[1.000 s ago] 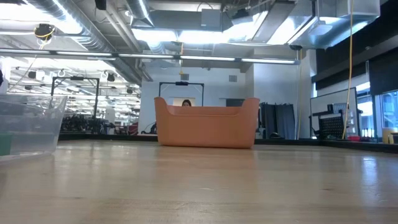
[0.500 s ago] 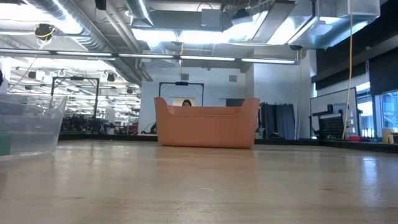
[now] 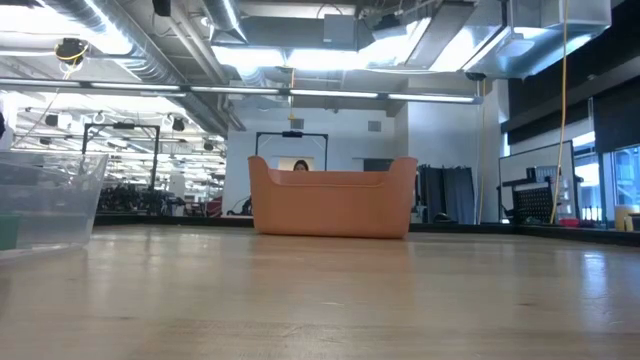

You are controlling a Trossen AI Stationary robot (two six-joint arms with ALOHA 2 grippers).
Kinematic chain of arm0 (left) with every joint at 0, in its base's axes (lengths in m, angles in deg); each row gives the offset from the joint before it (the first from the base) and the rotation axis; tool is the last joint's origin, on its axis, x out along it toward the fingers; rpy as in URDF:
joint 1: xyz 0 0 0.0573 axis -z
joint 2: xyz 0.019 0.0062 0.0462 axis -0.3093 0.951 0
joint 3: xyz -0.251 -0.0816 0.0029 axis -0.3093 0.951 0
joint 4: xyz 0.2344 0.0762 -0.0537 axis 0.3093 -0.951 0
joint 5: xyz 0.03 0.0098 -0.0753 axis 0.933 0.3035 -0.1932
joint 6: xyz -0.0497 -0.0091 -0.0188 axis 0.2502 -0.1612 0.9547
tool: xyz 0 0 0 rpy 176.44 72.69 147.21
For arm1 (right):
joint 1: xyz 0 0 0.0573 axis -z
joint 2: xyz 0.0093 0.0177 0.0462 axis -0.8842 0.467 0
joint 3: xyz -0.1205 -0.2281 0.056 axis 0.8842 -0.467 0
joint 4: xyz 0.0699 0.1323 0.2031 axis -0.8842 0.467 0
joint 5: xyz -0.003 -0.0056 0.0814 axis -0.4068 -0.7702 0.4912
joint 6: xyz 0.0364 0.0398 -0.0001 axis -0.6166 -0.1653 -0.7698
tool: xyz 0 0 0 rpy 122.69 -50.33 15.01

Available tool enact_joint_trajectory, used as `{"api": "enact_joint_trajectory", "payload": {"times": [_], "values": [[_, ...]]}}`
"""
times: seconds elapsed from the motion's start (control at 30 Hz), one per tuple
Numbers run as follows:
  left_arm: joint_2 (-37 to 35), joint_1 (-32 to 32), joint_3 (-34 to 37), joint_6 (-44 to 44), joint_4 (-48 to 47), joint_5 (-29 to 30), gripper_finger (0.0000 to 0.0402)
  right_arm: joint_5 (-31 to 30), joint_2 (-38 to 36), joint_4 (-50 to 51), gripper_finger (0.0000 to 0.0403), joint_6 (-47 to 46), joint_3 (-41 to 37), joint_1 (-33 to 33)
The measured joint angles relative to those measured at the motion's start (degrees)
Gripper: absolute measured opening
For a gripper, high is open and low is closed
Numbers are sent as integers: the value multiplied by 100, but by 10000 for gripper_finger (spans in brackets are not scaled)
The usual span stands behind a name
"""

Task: Sort & place blocks by color
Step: Return to Home Position

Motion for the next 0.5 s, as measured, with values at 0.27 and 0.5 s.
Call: {"api": "enact_joint_trajectory", "payload": {"times": [0.27, 0.5], "values": [[0, 0, 0, 18, -2, 0, 177, -1683, -171, -870, 268, 2592, 2, 1642], [1, 0, 0, 18, -2, 2, 177, -1848, -154, -3509, 269, 5058, -62, 3248]]}}
